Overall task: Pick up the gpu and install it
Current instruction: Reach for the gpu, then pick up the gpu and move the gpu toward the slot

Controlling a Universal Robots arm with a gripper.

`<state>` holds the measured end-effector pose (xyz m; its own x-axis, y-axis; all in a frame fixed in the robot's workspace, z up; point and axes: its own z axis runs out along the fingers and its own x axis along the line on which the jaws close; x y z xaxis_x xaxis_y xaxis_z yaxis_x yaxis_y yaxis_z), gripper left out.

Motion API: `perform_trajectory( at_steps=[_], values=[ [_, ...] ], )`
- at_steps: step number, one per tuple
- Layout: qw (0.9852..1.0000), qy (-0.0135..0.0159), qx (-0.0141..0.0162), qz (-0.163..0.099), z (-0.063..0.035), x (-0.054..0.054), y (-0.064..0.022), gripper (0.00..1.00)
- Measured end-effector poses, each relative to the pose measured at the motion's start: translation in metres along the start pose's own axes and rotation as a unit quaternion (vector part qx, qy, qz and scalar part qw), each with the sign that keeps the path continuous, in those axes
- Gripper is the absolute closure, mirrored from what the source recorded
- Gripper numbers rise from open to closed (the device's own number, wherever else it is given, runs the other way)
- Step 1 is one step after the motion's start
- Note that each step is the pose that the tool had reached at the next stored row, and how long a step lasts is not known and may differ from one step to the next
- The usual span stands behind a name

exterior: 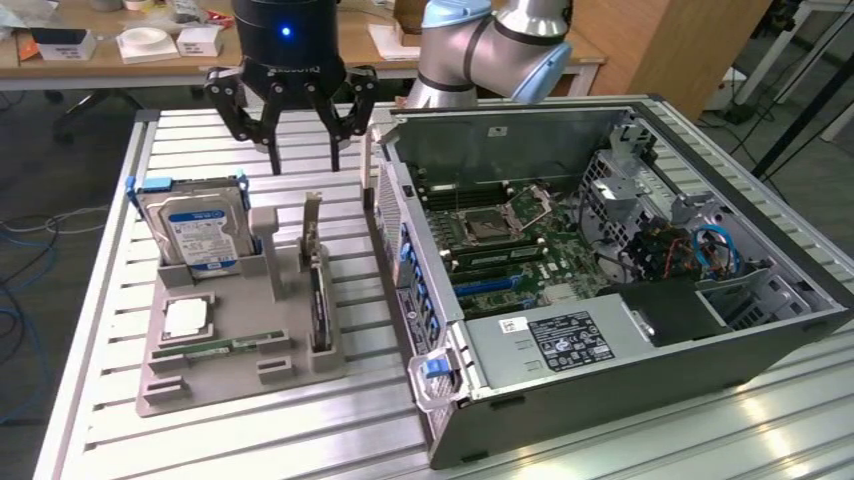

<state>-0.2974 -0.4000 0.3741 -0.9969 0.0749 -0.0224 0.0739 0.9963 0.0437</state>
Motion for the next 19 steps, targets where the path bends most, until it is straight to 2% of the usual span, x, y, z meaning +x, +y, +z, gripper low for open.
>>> perform_trajectory(
  at_steps=[9,19],
  values=[
    [1.0,0.0001,0.0,0.0,0.0009,0.0072,-0.0006,0.39],
    [1.0,-0.0004,-0.0001,0.0,0.0012,0.0077,-0.0008,0.39]
  ],
)
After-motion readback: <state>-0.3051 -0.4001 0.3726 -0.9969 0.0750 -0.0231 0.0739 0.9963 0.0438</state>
